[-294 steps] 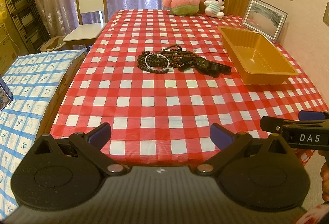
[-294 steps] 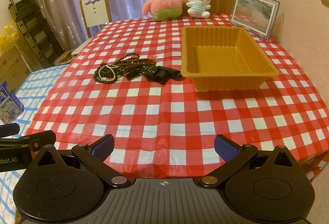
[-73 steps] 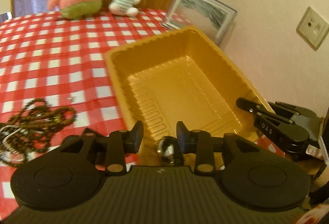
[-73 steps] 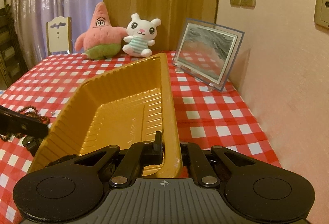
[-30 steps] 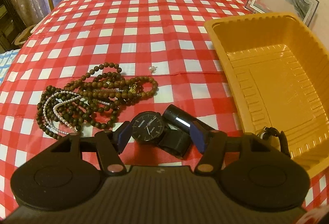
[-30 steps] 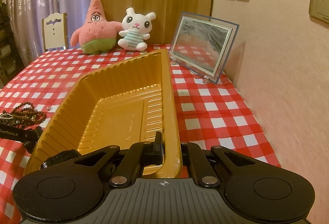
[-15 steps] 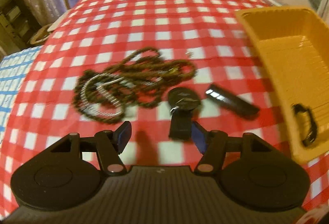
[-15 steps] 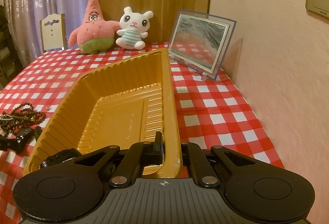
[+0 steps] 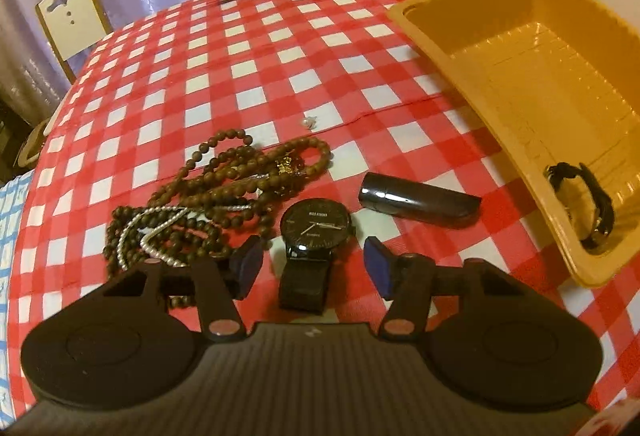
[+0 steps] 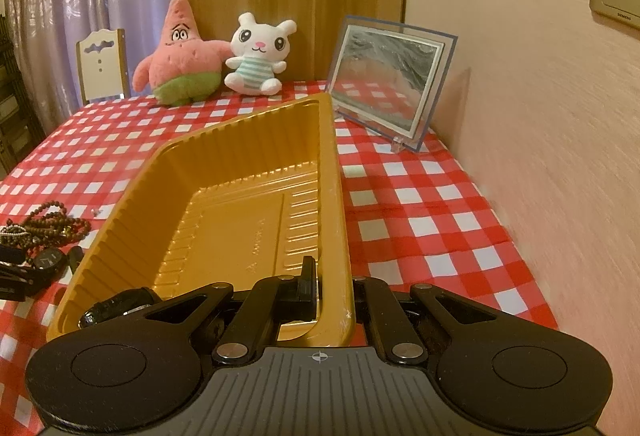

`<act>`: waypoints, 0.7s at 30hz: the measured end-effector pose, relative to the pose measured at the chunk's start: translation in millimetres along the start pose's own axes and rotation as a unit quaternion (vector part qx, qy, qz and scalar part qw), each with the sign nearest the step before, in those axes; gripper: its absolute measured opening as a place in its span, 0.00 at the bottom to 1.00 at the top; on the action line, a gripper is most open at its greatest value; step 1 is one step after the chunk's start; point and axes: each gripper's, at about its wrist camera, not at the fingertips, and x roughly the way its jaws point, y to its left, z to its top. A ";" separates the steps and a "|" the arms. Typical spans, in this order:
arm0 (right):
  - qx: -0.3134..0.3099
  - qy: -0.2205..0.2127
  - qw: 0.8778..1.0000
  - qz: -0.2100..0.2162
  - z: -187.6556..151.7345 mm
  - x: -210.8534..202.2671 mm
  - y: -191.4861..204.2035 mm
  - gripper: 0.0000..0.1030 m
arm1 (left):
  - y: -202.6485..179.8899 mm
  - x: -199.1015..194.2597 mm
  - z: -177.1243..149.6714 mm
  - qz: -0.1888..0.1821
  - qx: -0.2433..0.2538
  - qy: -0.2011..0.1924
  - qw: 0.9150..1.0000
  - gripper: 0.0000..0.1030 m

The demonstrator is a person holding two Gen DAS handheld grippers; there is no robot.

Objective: Organize jewelry
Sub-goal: 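Grasp the black wristwatch by its strap with the left tool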

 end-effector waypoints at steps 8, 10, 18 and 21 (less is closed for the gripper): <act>0.006 0.003 1.000 -0.003 0.0 0.8 -0.8 0.04 | 0.5 12.6 3.8 -0.008 0.000 -0.009 1.000 0.43; 0.008 0.003 1.000 -0.004 -0.1 0.9 -1.0 0.04 | 1.2 14.5 5.8 -0.014 -0.006 -0.009 1.000 0.40; 0.010 0.000 1.000 -0.006 -0.6 0.2 0.6 0.04 | 2.1 2.9 -2.0 -0.024 -0.004 -0.024 0.999 0.40; 0.010 -0.002 1.000 -0.005 -0.1 0.2 0.3 0.04 | 3.3 -8.1 -4.1 -0.027 -0.012 -0.034 0.999 0.40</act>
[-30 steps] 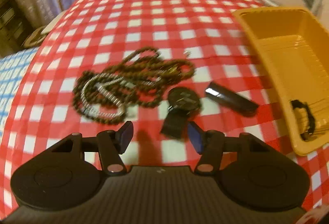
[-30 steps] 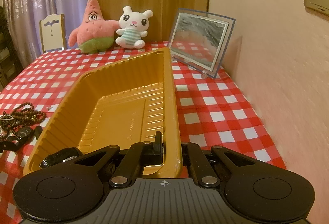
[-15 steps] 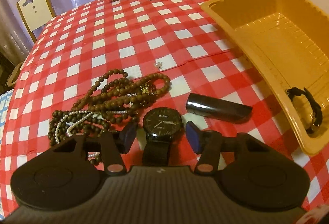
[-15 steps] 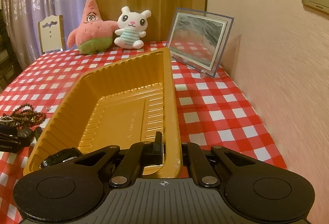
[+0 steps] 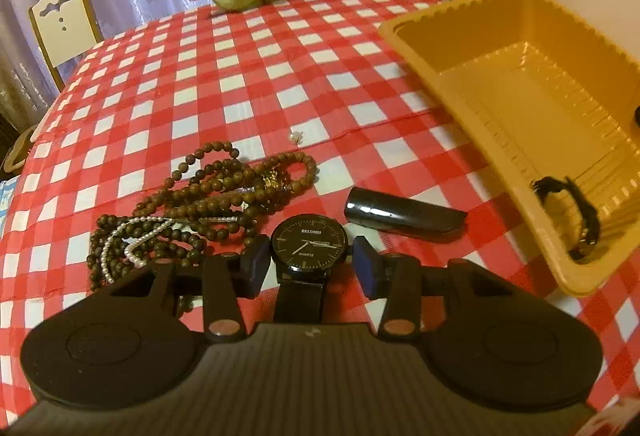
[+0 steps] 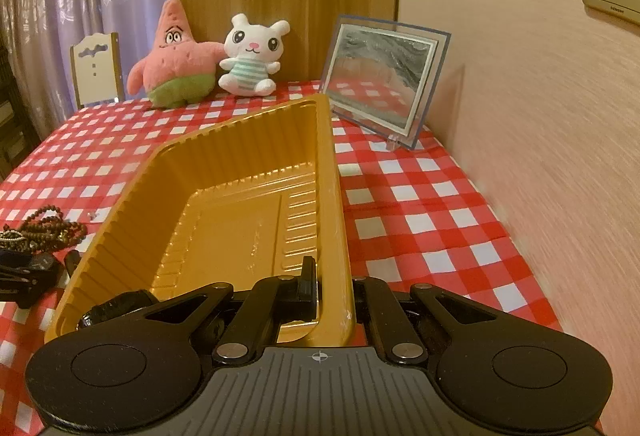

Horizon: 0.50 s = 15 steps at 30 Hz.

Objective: Organize jewelry
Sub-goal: 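Grasp the black wristwatch by its strap with the left tool, then move the wristwatch over the tray and release it with the left tool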

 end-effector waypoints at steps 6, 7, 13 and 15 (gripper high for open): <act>0.001 0.000 1.000 0.000 -0.2 0.4 -0.5 0.04 | -0.4 -23.2 0.6 -0.010 -0.007 -0.022 1.000 0.40; 0.000 0.000 1.000 0.000 -0.2 0.4 -0.3 0.04 | -1.3 -27.3 1.1 -0.012 -0.008 -0.025 1.000 0.40; 0.000 -0.003 1.000 0.001 0.3 0.4 0.2 0.04 | -8.7 -52.9 15.6 -0.045 -0.023 -0.047 0.998 0.40; 0.000 -0.003 1.000 0.001 0.8 0.8 1.1 0.04 | -15.1 -62.1 23.6 -0.055 -0.020 -0.061 0.996 0.40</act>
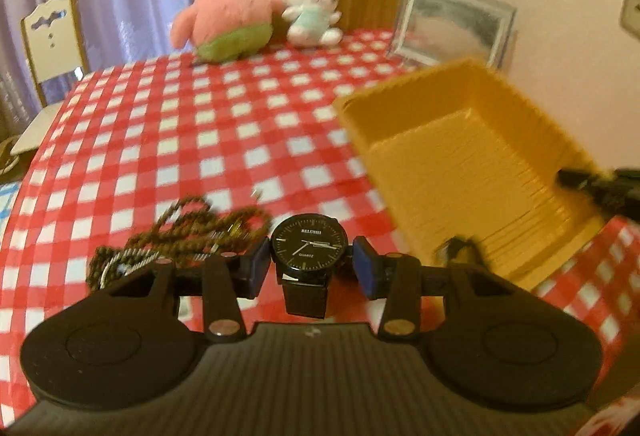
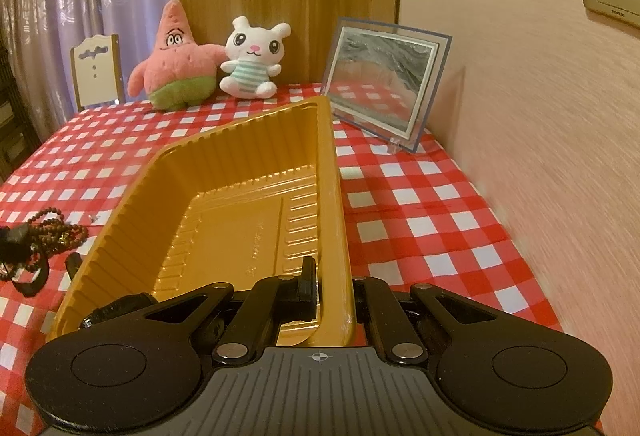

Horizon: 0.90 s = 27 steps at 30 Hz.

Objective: Organize jewelry
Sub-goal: 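Move the wristwatch over the tray and release it with the left tool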

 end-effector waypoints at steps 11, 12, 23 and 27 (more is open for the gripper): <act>-0.004 -0.003 1.000 -0.003 1.7 0.0 4.7 0.04 | -49.5 -5.5 30.3 -0.125 0.030 -0.018 0.991 0.40; -0.004 -0.003 1.000 -0.003 1.8 0.0 4.7 0.04 | -54.7 -3.6 31.3 -0.134 0.034 -0.017 0.990 0.40; -0.004 -0.009 1.000 -0.003 2.9 -3.1 6.2 0.05 | -84.4 46.0 21.5 -0.175 0.041 0.040 0.983 0.40; -0.004 -0.009 1.000 -0.004 3.2 -3.7 6.8 0.05 | -85.0 59.1 14.6 -0.173 0.025 0.067 0.982 0.40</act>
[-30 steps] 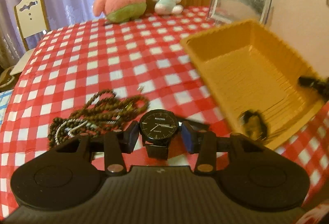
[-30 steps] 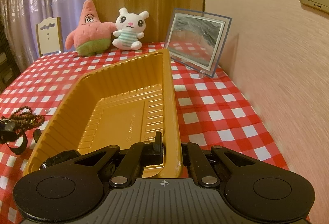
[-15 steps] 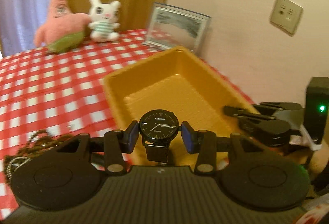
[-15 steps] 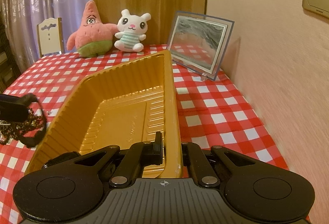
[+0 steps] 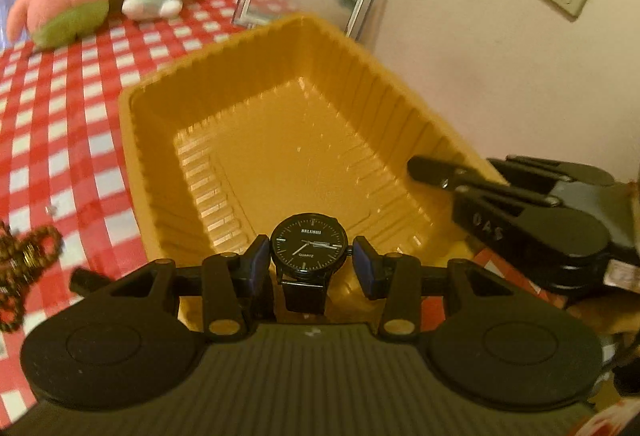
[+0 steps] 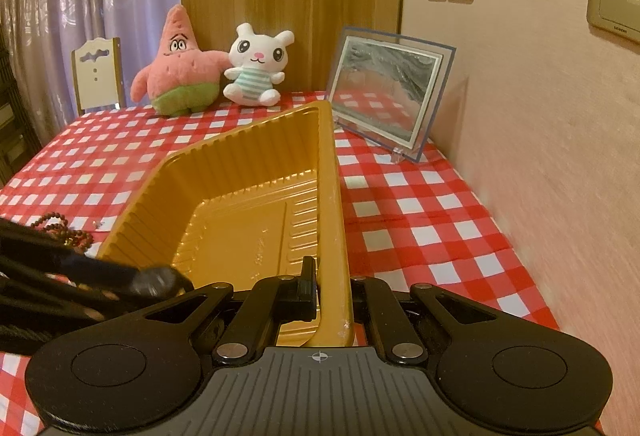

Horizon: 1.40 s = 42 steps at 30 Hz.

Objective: Organize jewelry
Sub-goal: 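Move the wristwatch over the tray and release it with the left tool, then grasp the black cylindrical case with the left tool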

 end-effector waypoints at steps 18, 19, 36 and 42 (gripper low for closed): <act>0.003 0.003 1.000 -0.007 1.6 3.1 2.0 0.04 | 38.3 -59.8 -0.2 0.074 -0.064 -0.063 0.993 0.45; 0.003 0.003 1.000 -0.007 1.7 3.6 2.1 0.04 | 44.6 -62.1 -3.2 0.088 -0.070 -0.061 0.992 0.45; -0.001 -0.017 1.000 -0.020 0.8 5.3 3.1 0.04 | 85.0 -57.9 -49.5 0.176 -0.104 -0.010 0.979 0.45; 0.003 -0.027 0.999 -0.030 -2.4 3.8 2.5 0.04 | 84.9 -46.5 -48.2 0.180 -0.104 -0.007 0.978 0.45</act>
